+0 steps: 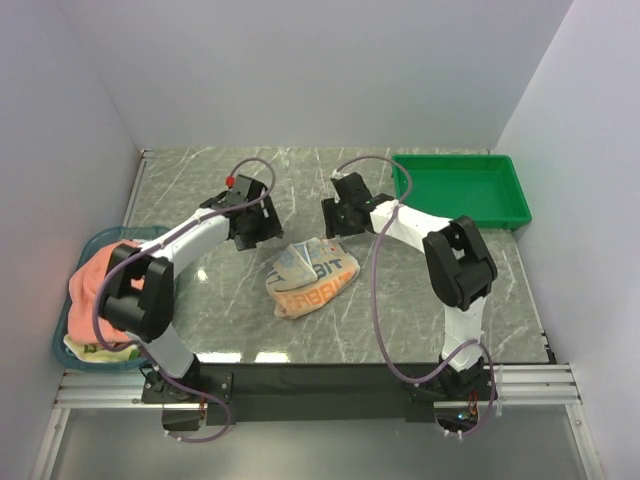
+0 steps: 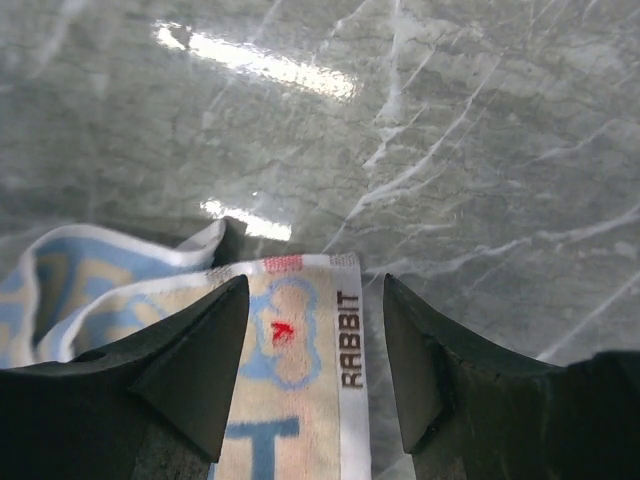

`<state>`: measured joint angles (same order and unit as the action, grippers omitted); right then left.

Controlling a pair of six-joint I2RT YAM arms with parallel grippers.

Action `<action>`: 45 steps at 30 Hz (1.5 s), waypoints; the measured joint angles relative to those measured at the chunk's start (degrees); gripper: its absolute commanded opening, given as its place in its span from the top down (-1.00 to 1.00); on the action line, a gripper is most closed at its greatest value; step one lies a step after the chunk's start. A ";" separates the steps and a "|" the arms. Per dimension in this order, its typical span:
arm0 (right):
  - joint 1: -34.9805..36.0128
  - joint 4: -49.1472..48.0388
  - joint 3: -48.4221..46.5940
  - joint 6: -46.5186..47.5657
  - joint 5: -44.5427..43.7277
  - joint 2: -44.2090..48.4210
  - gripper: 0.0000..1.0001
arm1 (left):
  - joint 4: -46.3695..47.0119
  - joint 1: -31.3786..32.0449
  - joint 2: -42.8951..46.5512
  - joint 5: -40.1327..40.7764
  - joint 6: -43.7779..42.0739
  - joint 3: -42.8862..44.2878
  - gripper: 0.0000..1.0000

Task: Fold and stack the towels
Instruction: Move the towel to the center of the board, then flatten out the crumpled towel

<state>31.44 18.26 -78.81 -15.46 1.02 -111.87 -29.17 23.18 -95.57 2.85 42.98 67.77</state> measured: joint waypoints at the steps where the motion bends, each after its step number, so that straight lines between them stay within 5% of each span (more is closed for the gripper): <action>1: 0.26 0.26 -0.50 0.13 -0.50 -0.87 -0.21 | 0.26 -0.44 1.29 0.02 -0.46 -1.33 -0.60; 13: 3.69 1.90 -2.23 0.15 -7.10 -5.49 -0.08 | 1.51 -2.01 4.70 -2.27 -4.00 -4.55 -0.62; 22: 4.07 -0.81 0.04 -1.20 -8.70 -4.66 1.00 | 1.97 -2.67 9.29 -2.69 -7.28 -4.81 -0.62; 29: 4.04 4.07 -2.32 1.01 -12.59 -4.22 1.00 | 1.95 -3.50 11.21 -1.99 -7.87 -5.70 -0.62; 36: 3.93 11.89 -17.20 5.86 -16.02 0.59 1.00 | 2.97 -8.17 15.34 -2.03 -7.50 -6.93 -0.61; 45: 8.11 11.98 -15.04 9.03 -12.20 29.57 1.00 | 5.03 -12.22 18.71 -2.91 -5.57 -8.46 -0.61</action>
<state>39.55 30.24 -93.84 -6.44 -11.18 -82.30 -24.14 10.96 -76.86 -0.05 37.41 59.31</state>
